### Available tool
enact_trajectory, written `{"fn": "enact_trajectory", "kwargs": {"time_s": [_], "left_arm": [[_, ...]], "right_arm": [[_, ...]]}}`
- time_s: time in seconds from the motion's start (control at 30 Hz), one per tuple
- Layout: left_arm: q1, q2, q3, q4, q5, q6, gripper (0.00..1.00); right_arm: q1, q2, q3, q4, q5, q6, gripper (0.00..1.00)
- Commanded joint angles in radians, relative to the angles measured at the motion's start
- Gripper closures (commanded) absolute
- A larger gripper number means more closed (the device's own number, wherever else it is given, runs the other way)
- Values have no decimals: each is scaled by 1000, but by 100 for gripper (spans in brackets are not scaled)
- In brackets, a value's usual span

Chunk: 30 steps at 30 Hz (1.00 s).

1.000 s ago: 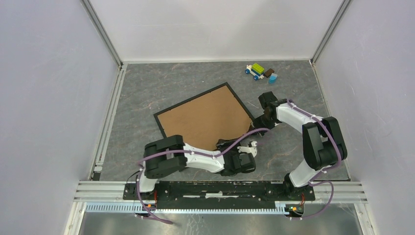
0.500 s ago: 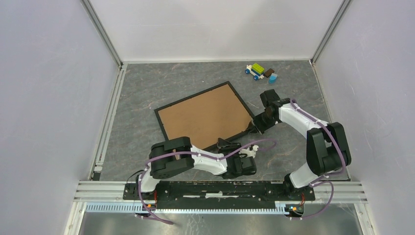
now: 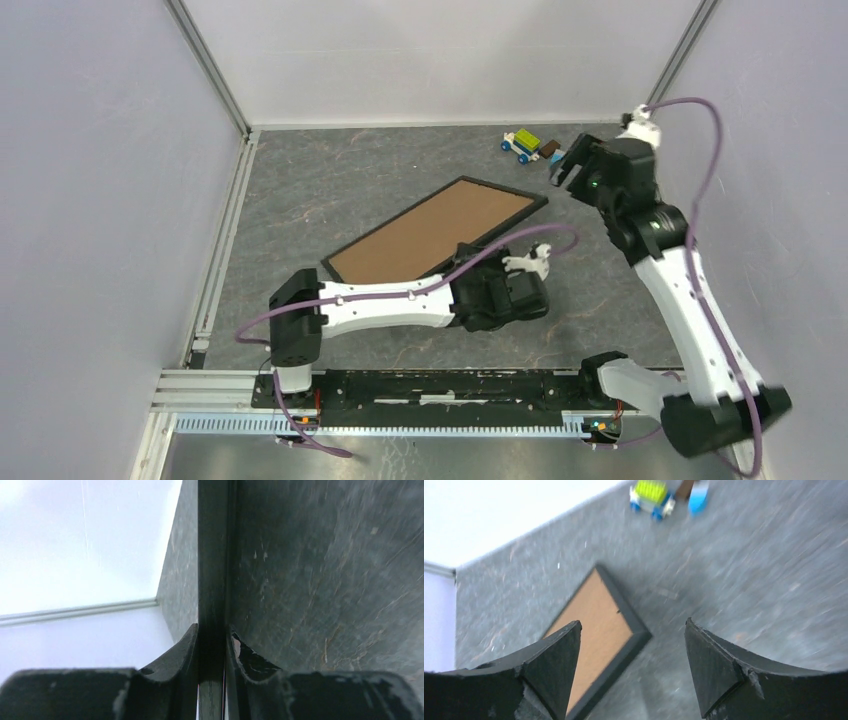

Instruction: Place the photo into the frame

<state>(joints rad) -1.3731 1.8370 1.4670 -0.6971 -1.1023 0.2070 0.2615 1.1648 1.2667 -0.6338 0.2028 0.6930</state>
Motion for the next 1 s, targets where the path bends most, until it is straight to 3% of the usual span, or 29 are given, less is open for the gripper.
{"fn": "enact_trajectory", "kwargs": {"time_s": [0.0, 0.2, 0.4, 0.47, 0.57, 0.73, 0.97], "left_arm": [[-3, -91, 311, -284, 10, -81, 98], [36, -23, 667, -488, 190, -131, 98], [200, -9, 828, -571, 495, -263, 98], [282, -36, 817, -553, 692, -305, 98], [380, -67, 791, -525, 879, -290, 98], [574, -88, 795, -547, 1083, -342, 98], [878, -203, 561, -432, 1233, -414, 98]], "right_arm": [[-12, -152, 51, 62, 268, -323, 19], [-15, -252, 58, 43, 394, -367, 17], [-15, -306, 10, 47, 426, -377, 16], [-15, -308, 3, 41, 427, -374, 16], [-15, -309, -8, 39, 416, -371, 16], [-16, -305, -26, 44, 394, -352, 16], [-15, -285, -34, 37, 364, -344, 16]]}}
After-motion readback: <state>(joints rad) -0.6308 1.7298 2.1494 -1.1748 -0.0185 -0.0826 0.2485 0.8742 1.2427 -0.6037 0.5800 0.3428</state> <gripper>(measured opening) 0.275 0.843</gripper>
